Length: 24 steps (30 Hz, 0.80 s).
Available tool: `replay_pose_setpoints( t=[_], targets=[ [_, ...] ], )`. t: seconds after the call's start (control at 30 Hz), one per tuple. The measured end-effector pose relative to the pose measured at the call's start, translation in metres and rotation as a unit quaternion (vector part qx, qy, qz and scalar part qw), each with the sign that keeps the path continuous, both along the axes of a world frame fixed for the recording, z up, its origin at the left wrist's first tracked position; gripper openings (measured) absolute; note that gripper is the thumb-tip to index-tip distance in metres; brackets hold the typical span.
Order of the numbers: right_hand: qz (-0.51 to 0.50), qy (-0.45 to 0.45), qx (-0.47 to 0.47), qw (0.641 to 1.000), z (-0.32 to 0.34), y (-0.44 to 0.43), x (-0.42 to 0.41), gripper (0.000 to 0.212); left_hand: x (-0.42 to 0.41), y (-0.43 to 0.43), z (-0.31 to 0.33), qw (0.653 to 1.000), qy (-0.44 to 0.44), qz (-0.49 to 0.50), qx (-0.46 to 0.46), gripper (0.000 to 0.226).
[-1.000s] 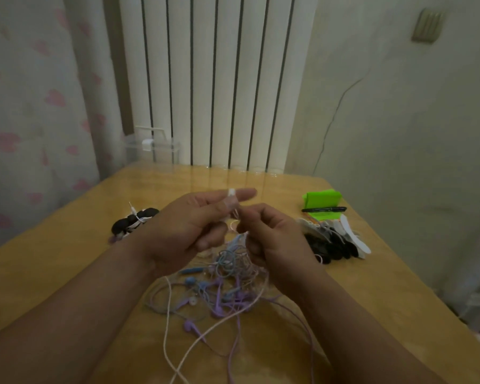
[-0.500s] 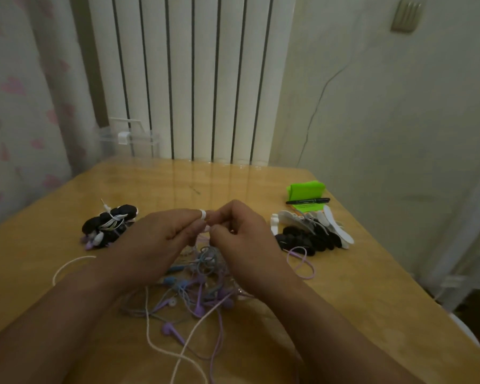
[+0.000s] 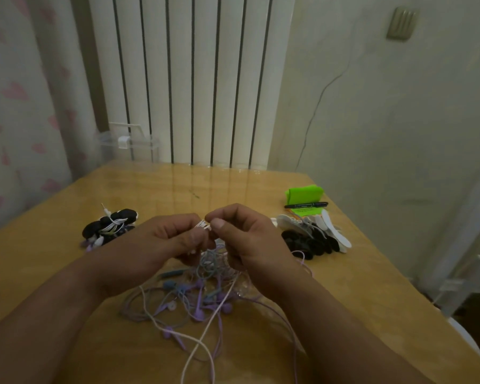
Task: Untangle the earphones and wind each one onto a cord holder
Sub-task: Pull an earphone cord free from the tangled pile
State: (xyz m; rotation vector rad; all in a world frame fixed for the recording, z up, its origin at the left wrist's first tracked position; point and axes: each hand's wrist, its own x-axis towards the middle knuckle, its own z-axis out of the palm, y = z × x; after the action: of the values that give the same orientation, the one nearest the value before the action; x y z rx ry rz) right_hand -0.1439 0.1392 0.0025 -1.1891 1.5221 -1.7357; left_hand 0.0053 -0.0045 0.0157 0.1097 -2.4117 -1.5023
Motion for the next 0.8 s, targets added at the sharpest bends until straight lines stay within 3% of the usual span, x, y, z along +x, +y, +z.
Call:
replay_pose_setpoints(
  t=[0.1,0.3,0.4,0.5,0.57,0.67,0.73,0.8],
  targets=[
    [-0.023,0.012,0.005,1.000,-0.002,0.000,-0.003,0.008,0.001,0.001,0.000,0.999,-0.004,-0.026,0.031,0.030],
    [0.008,-0.027,0.000,1.000,-0.003,-0.002,0.001,0.010,0.000,0.004,-0.002,0.980,0.016,-0.066,0.186,0.029],
    [0.017,-0.049,0.011,0.999,-0.004,-0.006,0.007,0.008,-0.006,0.009,-0.003,0.978,0.046,-0.042,0.198,0.032],
    [0.010,-0.049,0.034,0.998,-0.009,-0.010,0.011,0.021,-0.012,0.013,-0.006,0.978,0.083,0.027,0.192,0.033],
    [0.004,-0.027,0.067,0.997,-0.012,-0.011,0.013,0.023,-0.015,0.013,-0.009,0.979,0.098,0.084,0.157,0.036],
    [-0.043,0.151,0.127,0.979,-0.009,-0.010,0.017,0.025,-0.018,0.010,-0.015,0.981,0.107,0.155,0.051,0.038],
    [-0.073,0.244,0.143,0.956,-0.007,-0.009,0.018,0.025,-0.017,0.011,-0.018,0.980,0.091,0.174,-0.031,0.035],
    [-0.110,0.266,0.136,0.948,-0.007,-0.008,0.016,0.022,-0.016,0.012,-0.020,0.980,0.067,0.161,-0.095,0.034]
  ],
)
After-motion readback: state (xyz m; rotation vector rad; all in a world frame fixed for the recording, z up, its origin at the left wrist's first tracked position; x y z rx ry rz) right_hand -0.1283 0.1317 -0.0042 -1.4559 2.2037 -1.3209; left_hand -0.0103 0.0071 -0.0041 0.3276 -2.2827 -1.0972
